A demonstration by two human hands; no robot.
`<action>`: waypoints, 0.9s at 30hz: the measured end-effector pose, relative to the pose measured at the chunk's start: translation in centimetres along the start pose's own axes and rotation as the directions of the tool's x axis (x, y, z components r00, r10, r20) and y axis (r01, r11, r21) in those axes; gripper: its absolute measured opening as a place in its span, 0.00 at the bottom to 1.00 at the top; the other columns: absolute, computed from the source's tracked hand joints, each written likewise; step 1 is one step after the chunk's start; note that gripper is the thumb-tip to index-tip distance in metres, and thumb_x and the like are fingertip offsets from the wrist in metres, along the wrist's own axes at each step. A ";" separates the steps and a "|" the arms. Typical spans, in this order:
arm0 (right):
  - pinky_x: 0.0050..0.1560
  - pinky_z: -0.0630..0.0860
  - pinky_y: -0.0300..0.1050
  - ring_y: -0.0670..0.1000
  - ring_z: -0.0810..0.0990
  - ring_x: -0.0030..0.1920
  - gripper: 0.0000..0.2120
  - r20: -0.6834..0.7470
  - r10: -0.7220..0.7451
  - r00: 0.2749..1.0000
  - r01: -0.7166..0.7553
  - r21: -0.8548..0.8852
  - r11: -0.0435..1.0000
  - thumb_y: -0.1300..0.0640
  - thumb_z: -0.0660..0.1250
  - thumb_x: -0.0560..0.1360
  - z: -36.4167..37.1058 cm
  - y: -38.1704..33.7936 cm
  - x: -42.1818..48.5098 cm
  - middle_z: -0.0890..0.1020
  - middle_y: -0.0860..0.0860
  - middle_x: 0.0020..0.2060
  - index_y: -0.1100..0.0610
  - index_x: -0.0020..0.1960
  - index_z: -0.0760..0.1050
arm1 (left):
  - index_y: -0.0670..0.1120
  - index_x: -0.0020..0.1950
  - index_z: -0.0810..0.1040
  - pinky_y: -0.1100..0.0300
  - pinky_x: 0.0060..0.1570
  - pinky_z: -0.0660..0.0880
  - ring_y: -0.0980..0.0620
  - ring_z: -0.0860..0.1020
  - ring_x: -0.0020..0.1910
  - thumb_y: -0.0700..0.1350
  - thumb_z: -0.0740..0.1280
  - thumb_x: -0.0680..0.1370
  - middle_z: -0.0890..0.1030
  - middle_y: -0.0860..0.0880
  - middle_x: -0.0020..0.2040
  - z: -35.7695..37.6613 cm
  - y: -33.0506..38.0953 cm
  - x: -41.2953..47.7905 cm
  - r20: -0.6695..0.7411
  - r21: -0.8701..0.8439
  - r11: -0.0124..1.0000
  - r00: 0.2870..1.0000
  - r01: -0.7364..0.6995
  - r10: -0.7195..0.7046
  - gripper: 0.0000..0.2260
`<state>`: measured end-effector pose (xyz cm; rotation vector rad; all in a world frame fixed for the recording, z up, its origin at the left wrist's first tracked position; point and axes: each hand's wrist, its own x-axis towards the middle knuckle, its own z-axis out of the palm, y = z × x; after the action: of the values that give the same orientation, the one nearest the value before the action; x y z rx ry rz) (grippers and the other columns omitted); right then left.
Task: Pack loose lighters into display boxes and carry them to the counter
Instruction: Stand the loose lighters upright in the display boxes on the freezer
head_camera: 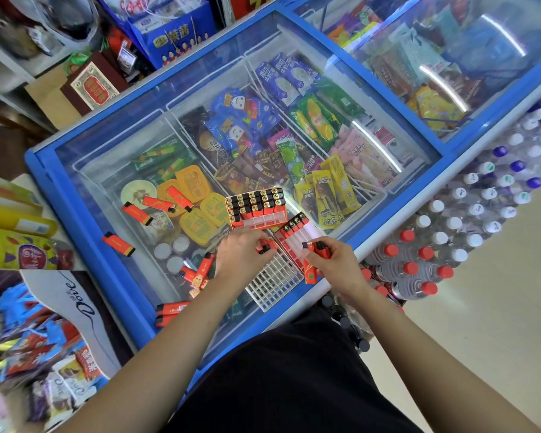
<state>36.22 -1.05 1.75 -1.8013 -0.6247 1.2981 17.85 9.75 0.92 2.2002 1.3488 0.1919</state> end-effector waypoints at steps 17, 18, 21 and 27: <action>0.38 0.78 0.49 0.49 0.77 0.33 0.07 -0.131 -0.072 0.989 0.068 -0.030 0.997 0.55 0.78 0.71 -0.1 0.1 0.4 0.80 0.50 0.33 0.55 0.44 0.81 | 0.49 0.49 0.83 0.57 0.43 0.73 0.48 0.75 0.56 0.52 0.71 0.75 0.78 0.51 0.53 1.8 0.0 0.8 0.030 0.180 0.975 0.991 0.127 -0.134 0.08; 0.40 0.79 0.50 0.49 0.77 0.34 0.07 -0.140 -0.078 0.987 0.073 -0.041 0.997 0.54 0.79 0.71 -0.1 0.1 0.5 0.81 0.50 0.34 0.54 0.43 0.81 | 0.51 0.52 0.83 0.56 0.45 0.75 0.48 0.75 0.57 0.55 0.72 0.75 0.77 0.51 0.54 1.9 -0.2 0.7 0.047 0.174 0.976 0.989 0.130 -0.141 0.11; 0.42 0.80 0.50 0.53 0.80 0.36 0.07 -0.109 -0.086 0.990 0.081 -0.050 0.995 0.52 0.78 0.71 -0.2 -0.1 0.6 0.85 0.53 0.37 0.52 0.44 0.82 | 0.54 0.64 0.80 0.51 0.56 0.74 0.49 0.73 0.58 0.61 0.72 0.72 0.77 0.52 0.56 2.0 -0.5 0.1 0.050 0.137 0.988 0.995 0.078 -0.085 0.23; 0.37 0.77 0.47 0.50 0.76 0.33 0.07 -0.030 -0.099 0.995 0.100 0.017 0.995 0.60 0.79 0.70 0.1 -1.4 0.0 0.82 0.54 0.34 0.55 0.47 0.84 | 0.52 0.66 0.80 0.46 0.64 0.73 0.53 0.76 0.61 0.53 0.70 0.77 0.82 0.55 0.60 0.7 0.7 -1.7 -0.113 -0.186 0.963 0.978 -0.193 0.174 0.18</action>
<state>36.27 -0.24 2.87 -1.7492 -0.6758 1.2047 17.80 7.80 0.98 2.1688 1.1204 0.4845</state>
